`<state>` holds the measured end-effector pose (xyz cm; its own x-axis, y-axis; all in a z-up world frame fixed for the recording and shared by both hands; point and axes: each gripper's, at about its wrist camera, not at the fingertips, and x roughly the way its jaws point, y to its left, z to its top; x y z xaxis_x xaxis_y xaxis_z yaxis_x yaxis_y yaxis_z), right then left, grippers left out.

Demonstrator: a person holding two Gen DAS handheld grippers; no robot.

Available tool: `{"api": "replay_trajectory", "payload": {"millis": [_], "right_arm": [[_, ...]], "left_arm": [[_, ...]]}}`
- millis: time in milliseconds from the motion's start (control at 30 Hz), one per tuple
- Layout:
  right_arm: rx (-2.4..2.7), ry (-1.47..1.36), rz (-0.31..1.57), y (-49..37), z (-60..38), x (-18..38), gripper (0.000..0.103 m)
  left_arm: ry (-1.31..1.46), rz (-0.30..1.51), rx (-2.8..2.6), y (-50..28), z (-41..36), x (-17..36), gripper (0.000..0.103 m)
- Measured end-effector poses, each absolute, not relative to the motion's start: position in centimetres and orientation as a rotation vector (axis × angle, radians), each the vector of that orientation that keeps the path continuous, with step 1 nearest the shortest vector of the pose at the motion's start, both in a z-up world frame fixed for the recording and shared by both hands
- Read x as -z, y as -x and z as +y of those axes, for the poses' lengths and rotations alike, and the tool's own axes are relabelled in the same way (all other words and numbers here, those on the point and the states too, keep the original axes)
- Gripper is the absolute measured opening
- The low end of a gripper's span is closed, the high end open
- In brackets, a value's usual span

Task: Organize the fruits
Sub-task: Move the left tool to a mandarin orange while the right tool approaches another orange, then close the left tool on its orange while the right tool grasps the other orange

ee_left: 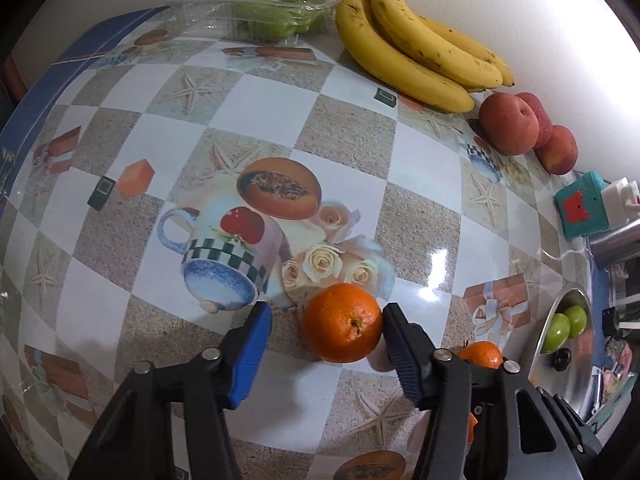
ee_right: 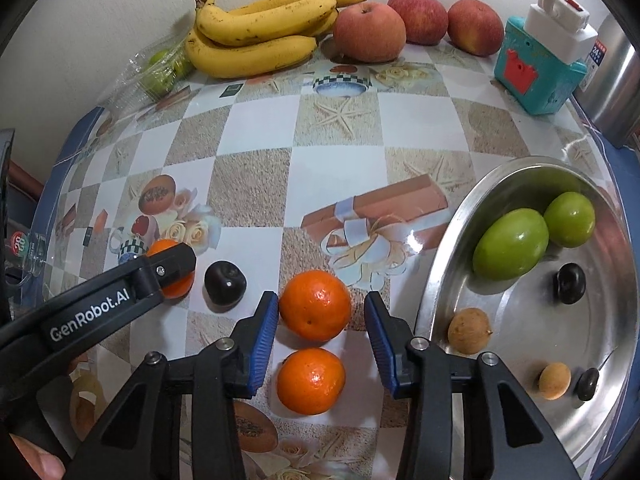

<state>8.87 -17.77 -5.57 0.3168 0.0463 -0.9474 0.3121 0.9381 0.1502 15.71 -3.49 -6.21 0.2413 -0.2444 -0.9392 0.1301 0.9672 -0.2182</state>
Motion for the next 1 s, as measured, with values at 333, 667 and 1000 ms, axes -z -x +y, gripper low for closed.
{"api": "replay_trajectory", "payload": {"millis": [333, 667, 1000], "right_arm": [[0.167, -0.35, 1.236, -9.1, -17.6, 5.8, 0.039], [0.163, -0.384, 1.182, -8.7, -18.0, 4.4, 0.038], [0.193, -0.437, 1.066, -7.1, -19.7, -0.8, 0.038]], "left_arm": [[0.092, 1.287, 0.272, -15.9, -4.6, 5.9, 0.043], [0.124, 1.234, 0.278, -16.1, -3.7, 3.4, 0.043], [0.133, 1.115, 0.297, -15.4, -2.8, -1.5, 0.043]]}}
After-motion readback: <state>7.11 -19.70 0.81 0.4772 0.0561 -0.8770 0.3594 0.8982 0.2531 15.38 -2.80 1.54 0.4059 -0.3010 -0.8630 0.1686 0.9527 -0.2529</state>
